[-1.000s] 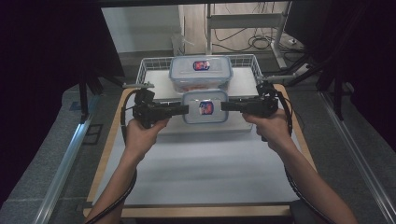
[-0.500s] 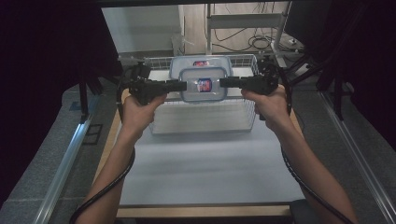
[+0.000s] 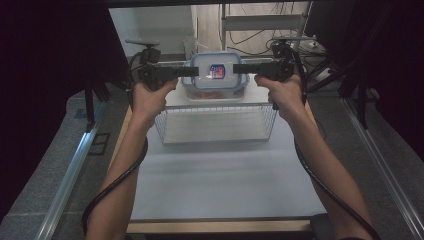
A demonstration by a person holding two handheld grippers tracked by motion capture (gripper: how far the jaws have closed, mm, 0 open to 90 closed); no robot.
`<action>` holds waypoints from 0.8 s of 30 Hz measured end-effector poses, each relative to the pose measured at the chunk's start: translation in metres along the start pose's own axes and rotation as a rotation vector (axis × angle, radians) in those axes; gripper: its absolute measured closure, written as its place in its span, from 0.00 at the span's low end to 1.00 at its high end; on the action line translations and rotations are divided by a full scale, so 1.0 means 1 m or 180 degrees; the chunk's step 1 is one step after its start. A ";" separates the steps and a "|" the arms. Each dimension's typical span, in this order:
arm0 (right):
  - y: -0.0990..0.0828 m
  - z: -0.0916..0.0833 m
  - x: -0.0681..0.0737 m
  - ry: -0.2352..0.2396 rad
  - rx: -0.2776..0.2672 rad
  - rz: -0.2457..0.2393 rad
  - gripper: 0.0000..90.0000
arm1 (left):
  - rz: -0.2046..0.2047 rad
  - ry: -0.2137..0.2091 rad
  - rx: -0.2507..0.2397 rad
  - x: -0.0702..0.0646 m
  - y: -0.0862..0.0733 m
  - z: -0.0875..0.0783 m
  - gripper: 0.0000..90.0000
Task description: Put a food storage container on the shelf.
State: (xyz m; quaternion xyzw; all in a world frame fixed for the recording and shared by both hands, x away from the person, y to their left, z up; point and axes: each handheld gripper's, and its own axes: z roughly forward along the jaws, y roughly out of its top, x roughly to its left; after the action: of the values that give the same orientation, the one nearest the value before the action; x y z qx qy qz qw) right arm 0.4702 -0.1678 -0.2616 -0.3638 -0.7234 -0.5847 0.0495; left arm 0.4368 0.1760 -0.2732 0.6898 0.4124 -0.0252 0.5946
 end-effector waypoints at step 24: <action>0.011 0.019 -0.023 -0.0009 -0.0077 0.0204 0.54 | -0.0129 0.0230 0.0011 0.014 0.011 0.015 0.56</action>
State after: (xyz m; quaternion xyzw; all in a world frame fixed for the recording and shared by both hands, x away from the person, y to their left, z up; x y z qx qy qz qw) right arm 0.5001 -0.1619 -0.2702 -0.3882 -0.7044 -0.5909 0.0627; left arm 0.4594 0.1718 -0.2761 0.6828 0.4474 -0.0130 0.5775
